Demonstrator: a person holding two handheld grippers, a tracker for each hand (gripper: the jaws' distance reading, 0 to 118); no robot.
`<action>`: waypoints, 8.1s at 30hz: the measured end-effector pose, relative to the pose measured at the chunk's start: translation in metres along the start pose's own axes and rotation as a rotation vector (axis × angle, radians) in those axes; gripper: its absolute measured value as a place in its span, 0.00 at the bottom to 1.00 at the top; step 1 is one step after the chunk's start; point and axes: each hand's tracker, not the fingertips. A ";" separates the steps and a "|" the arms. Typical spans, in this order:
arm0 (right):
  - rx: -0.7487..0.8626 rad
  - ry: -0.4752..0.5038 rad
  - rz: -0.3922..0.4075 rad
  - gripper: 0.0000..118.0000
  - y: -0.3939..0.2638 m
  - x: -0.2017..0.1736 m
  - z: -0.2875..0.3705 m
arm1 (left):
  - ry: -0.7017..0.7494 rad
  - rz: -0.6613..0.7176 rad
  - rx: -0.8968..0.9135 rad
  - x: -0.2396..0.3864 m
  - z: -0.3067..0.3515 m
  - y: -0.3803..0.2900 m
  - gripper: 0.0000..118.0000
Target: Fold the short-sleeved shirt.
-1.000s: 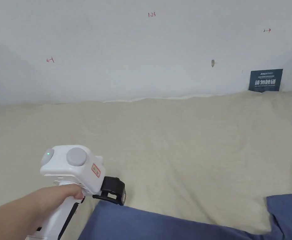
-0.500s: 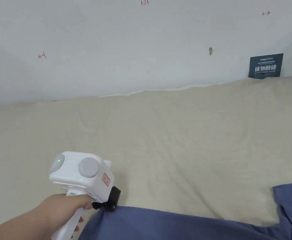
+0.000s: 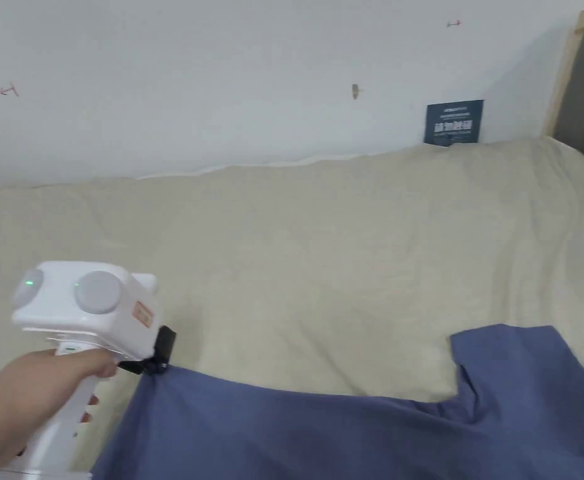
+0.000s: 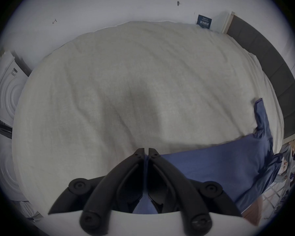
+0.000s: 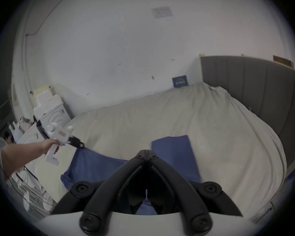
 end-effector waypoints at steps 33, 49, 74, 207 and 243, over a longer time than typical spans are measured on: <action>-0.696 -0.283 -0.030 0.02 -0.021 0.078 -0.142 | -0.025 0.067 -0.001 0.003 0.044 -0.032 0.03; -0.382 -0.017 -0.002 0.02 0.085 -0.004 0.004 | -0.161 0.179 0.244 -0.016 0.215 -0.061 0.03; 0.229 0.004 0.064 0.02 0.414 -0.176 0.003 | 0.022 0.272 0.790 -0.093 0.417 0.124 0.03; -0.155 0.025 0.192 0.00 -0.129 -0.046 0.059 | 0.008 0.116 0.171 0.021 0.096 -0.331 0.08; -0.358 -0.012 0.416 0.05 -0.152 0.043 0.054 | -0.082 0.223 0.203 0.030 0.123 -0.319 0.08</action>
